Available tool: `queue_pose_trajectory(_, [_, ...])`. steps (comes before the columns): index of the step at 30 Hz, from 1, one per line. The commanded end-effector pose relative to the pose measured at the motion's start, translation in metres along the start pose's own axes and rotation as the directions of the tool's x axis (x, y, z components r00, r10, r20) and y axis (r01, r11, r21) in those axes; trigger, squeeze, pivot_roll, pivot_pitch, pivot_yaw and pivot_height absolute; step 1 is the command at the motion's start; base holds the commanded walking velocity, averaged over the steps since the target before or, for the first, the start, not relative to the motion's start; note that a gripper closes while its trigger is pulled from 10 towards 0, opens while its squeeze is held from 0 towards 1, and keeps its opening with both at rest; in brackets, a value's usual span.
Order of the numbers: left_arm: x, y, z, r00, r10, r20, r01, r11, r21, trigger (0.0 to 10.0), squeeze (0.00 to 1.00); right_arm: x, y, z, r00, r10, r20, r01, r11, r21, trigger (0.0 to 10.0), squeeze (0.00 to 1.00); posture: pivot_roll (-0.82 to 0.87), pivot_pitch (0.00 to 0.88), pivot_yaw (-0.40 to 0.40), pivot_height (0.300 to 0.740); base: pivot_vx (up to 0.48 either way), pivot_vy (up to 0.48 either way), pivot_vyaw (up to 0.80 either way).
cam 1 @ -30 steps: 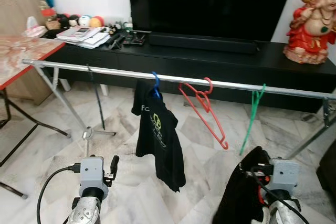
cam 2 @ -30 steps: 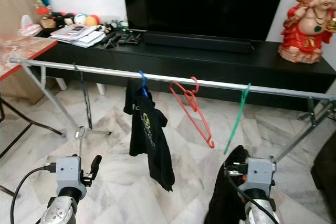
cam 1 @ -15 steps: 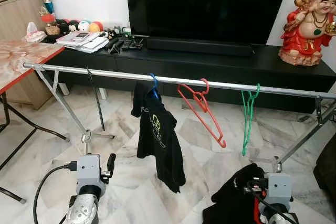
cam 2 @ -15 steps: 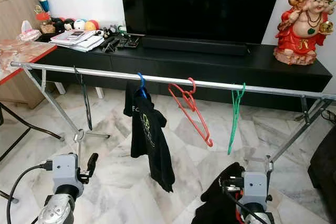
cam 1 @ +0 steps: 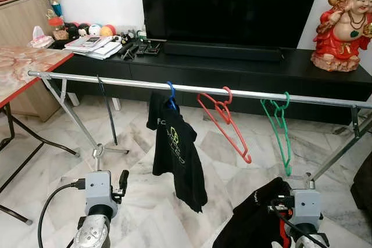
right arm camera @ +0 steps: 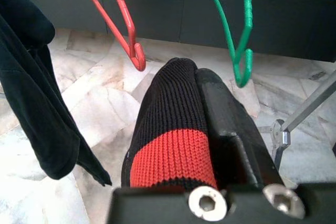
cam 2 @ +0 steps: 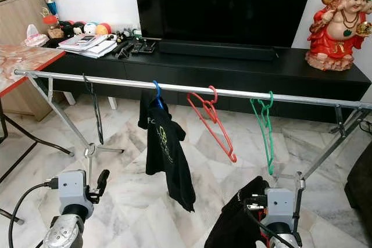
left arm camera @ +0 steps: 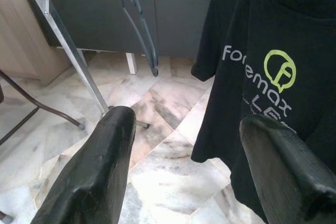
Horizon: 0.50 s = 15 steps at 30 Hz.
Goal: Hang hanger
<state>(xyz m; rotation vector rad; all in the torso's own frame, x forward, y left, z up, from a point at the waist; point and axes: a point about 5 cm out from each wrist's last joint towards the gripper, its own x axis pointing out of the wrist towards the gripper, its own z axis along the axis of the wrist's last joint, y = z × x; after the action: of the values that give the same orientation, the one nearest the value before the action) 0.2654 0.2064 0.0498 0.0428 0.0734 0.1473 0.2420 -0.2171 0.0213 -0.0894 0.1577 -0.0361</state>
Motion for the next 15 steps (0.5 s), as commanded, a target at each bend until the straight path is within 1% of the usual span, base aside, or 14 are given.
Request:
queue_pose_trajectory(1, [0.0023, -0.0006, 0.0056, 1.000, -0.004, 0.014, 0.004, 1.000, -0.005, 10.0, 0.00, 0.0044, 0.0006, 0.0099, 0.999, 0.003, 0.052, -0.003, 1.000, -0.002, 10.0, 0.00, 0.03, 0.000, 0.026, 0.740, 0.000, 0.000, 0.00])
queue_pose_trajectory(13, [0.0015, -0.0016, 0.0072, 1.000, -0.013, 0.015, 0.013, 1.000, -0.007, 10.0, 0.00, 0.0049, 0.0016, 0.0075, 0.999, 0.006, 0.043, -0.006, 1.000, 0.000, 10.0, 0.00, 0.03, 0.000, 0.031, 0.740, 0.000, 0.000, 0.00])
queue_pose_trajectory(15, [0.0019, -0.0023, 0.0077, 1.000, -0.016, 0.015, 0.016, 1.000, -0.011, 10.0, 0.00, 0.0049, 0.0021, 0.0072, 0.999, 0.009, 0.042, -0.009, 1.000, -0.005, 10.0, 0.00, 0.03, 0.000, 0.034, 0.740, 0.000, 0.437, 0.00])
